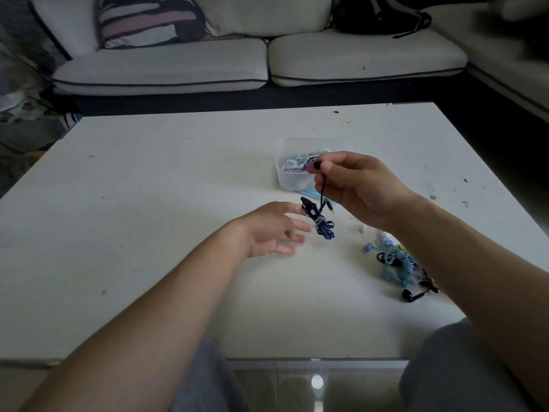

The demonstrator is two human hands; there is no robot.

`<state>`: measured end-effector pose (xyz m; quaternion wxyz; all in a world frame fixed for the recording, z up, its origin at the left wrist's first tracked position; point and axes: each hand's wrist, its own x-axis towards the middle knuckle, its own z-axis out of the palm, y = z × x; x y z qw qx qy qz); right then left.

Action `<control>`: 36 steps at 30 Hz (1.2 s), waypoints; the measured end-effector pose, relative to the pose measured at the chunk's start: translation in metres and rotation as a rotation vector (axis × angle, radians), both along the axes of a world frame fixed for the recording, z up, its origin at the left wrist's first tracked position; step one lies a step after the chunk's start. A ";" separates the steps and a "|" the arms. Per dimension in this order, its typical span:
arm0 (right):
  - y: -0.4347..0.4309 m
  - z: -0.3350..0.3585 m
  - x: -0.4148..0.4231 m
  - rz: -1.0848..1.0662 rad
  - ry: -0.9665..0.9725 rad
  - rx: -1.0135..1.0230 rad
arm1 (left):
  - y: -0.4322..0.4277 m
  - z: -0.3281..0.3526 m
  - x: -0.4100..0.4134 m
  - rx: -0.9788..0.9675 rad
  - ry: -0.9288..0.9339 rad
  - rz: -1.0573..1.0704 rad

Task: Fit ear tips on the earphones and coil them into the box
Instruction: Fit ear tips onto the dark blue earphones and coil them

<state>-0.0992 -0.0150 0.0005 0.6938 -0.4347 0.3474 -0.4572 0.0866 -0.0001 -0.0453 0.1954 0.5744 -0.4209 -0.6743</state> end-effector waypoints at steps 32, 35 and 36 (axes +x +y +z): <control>-0.027 -0.055 -0.013 -0.093 0.810 0.183 | -0.010 0.001 0.024 -0.384 -0.177 0.318; -0.031 -0.062 -0.014 -0.121 0.895 0.173 | -0.010 0.004 0.024 -0.366 -0.135 0.325; -0.033 -0.063 -0.015 -0.134 0.914 0.173 | -0.010 0.005 0.024 -0.364 -0.129 0.325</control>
